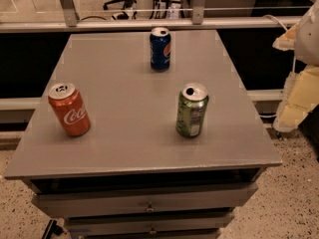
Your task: Knock pepsi can over
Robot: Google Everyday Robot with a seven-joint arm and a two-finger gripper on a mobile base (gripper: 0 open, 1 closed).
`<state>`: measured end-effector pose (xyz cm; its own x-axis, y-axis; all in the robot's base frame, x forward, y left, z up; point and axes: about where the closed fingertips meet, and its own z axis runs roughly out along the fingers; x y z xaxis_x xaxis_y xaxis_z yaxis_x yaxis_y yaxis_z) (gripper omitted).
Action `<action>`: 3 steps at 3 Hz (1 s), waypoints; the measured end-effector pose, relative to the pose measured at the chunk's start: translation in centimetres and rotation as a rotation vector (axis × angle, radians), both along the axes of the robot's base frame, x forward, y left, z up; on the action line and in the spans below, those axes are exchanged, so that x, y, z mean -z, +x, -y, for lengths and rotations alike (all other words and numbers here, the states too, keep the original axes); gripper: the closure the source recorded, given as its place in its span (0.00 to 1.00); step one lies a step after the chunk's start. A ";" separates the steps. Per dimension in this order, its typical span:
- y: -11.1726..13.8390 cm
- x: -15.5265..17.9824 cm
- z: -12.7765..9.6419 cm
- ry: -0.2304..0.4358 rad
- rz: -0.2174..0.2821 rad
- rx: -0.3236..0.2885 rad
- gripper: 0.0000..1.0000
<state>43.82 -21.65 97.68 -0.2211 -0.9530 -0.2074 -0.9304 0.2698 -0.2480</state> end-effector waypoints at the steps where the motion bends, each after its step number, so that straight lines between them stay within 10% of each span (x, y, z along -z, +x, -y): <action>1: 0.0 0.0 0.0 0.000 0.000 0.000 0.00; 3: 0.1 -1.0 0.7 0.034 0.054 0.051 0.00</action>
Offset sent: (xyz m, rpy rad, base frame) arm 0.0058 -0.0090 0.0043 0.0349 -0.0158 -0.0492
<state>43.96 -22.31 98.73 -0.2571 -0.9328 -0.2525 -0.9005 0.3260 -0.2876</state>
